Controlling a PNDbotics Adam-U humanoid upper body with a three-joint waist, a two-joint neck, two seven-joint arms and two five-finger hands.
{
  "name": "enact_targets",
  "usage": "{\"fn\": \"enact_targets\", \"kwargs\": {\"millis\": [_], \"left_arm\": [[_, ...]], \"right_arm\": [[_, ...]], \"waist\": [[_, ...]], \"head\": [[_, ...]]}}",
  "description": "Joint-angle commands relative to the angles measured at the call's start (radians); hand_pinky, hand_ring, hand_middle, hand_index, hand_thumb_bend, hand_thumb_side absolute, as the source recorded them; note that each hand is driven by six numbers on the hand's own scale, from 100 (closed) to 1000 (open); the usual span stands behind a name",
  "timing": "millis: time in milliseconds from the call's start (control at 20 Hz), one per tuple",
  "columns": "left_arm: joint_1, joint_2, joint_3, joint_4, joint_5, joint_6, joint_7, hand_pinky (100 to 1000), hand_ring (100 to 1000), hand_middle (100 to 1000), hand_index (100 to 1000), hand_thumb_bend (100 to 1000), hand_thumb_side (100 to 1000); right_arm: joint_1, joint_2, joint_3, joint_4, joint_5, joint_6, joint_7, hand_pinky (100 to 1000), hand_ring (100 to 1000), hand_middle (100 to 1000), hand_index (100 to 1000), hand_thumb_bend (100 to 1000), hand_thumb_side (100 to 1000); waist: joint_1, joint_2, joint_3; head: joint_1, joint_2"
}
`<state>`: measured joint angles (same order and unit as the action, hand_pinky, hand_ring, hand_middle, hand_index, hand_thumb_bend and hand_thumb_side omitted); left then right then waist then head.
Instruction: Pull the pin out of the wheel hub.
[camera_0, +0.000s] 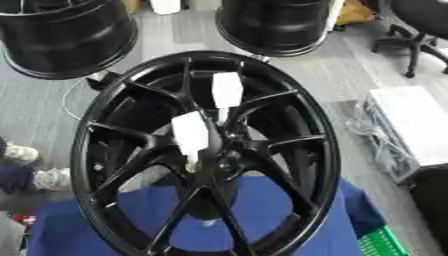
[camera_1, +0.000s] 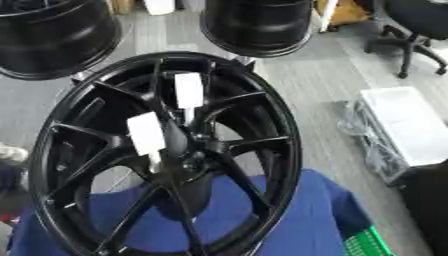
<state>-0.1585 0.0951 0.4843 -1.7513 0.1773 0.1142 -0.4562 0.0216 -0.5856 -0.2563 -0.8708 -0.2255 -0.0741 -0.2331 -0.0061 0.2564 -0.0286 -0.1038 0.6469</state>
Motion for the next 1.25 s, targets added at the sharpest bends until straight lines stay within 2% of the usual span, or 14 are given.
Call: {"fn": "enact_targets", "kwargs": {"millis": [50, 100, 200, 300, 400, 550, 650, 850, 1250], "left_arm": [[-0.011, 0.006, 0.005, -0.023, 0.004, 0.0, 0.002, 658, 724, 567, 705, 358, 788], [-0.011, 0.006, 0.005, -0.023, 0.004, 0.0, 0.003, 658, 724, 567, 705, 358, 788], [-0.011, 0.003, 0.005, -0.024, 0.005, 0.0, 0.003, 659, 724, 567, 705, 358, 788], [-0.011, 0.001, 0.004, -0.024, 0.005, 0.0, 0.002, 659, 724, 567, 705, 357, 788], [-0.011, -0.002, 0.003, -0.024, 0.005, 0.0, 0.0, 659, 725, 567, 705, 357, 789], [-0.011, -0.006, -0.002, -0.023, 0.006, 0.0, -0.005, 659, 726, 568, 705, 357, 789], [-0.009, -0.008, -0.004, -0.022, 0.006, -0.001, -0.008, 659, 726, 568, 705, 356, 790], [-0.008, -0.013, -0.007, -0.02, 0.008, -0.004, -0.012, 659, 727, 568, 705, 356, 792], [-0.006, -0.017, -0.009, -0.016, 0.006, -0.011, -0.017, 660, 729, 568, 705, 353, 793]], "right_arm": [[0.012, 0.03, -0.042, -0.162, 0.075, -0.019, -0.035, 580, 447, 754, 823, 100, 850], [0.014, 0.06, -0.054, -0.241, 0.105, -0.025, -0.051, 576, 456, 751, 815, 100, 763], [0.018, 0.132, -0.069, -0.424, 0.16, -0.035, -0.074, 570, 472, 748, 804, 100, 656], [0.016, 0.202, -0.065, -0.593, 0.2, -0.033, -0.08, 567, 484, 745, 796, 100, 593], [0.006, 0.266, -0.042, -0.732, 0.222, -0.026, -0.075, 566, 489, 742, 789, 100, 591], [-0.013, 0.329, 0.01, -0.849, 0.226, -0.004, -0.046, 568, 496, 742, 787, 100, 622], [-0.03, 0.358, 0.036, -0.873, 0.239, 0.014, -0.021, 569, 499, 741, 786, 100, 656], [-0.068, 0.411, 0.067, -0.854, 0.243, 0.038, 0.0, 570, 501, 736, 782, 100, 760], [-0.09, 0.427, 0.091, -0.823, 0.237, 0.038, 0.011, 571, 503, 733, 779, 100, 809]], "waist": [[-0.002, -0.01, -0.002], [-0.001, -0.009, -0.002], [0.002, -0.009, -0.003], [0.004, -0.009, -0.003], [0.007, -0.009, -0.003], [0.011, -0.01, -0.003], [0.015, -0.01, -0.003], [0.022, -0.007, -0.003], [0.032, -0.004, -0.008]], "head": [[0.006, -0.016], [0.008, -0.017], [0.012, -0.016], [0.014, -0.016], [0.016, -0.015], [0.019, -0.017], [0.024, -0.014], [0.029, -0.012], [0.041, -0.015]]}}
